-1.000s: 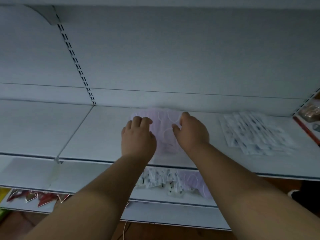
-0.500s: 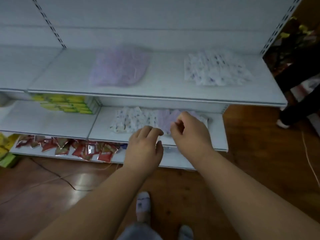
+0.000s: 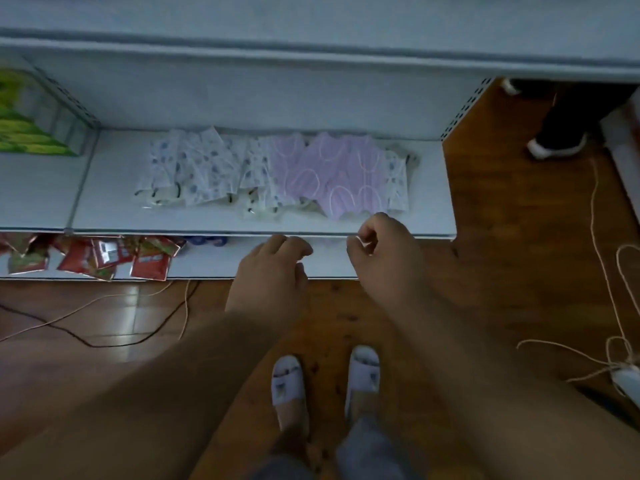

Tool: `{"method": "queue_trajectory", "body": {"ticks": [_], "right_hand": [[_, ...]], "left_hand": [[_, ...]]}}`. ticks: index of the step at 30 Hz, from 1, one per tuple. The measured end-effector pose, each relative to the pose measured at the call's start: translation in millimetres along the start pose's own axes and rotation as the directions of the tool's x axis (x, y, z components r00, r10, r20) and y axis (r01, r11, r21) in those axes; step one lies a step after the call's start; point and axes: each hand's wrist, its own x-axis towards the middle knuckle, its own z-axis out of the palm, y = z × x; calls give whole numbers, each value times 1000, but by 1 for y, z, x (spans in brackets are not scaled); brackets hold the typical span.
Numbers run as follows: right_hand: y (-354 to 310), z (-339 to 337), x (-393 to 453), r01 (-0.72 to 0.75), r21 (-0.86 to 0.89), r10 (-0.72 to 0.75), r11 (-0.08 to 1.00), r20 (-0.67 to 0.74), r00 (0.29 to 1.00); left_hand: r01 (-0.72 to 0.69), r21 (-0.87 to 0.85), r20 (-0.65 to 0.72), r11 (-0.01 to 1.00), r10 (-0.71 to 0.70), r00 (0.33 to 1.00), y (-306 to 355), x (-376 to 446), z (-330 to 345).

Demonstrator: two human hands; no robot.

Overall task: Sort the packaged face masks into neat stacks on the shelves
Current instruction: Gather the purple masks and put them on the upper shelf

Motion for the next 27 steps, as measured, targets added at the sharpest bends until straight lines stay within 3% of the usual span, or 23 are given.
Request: {"method": "queue_trajectory", "body": {"ticks": [4,10,13,15,17,19,23,25,27], "right_hand": [[46,35,44,-62,-48,66,997,92,994],[96,91,119,-50,-231,91,972,170,981],[116,114,150,-93,-384,224,919,311,924],[129,122,159,-42,-443,217,896,353,910],[134,123,158,-3,-449,163,893,319,934],[135,118,154,-11,-425,120,905,231,966],[134,109,145,-111,-134,111,985,-10,994],[133,104,140,-182,58,185,982,-40,982],[133,99,136,-243,179,249,953,-11,968]], "left_hand": [[19,28,100,999,-22,995,-10,29,47],[143,-3,75,990,-142,987,-26,75,92],[220,-72,162,973,-206,965,-32,92,114],[296,-125,243,947,-260,935,-34,103,127],[482,-288,337,828,-383,860,-36,115,136],[643,-467,435,607,-476,765,-36,129,144],[711,-643,497,286,-551,670,-25,150,153],[716,-694,574,77,-541,614,-13,156,153],[712,-702,620,-18,-508,598,-5,163,154]]}}
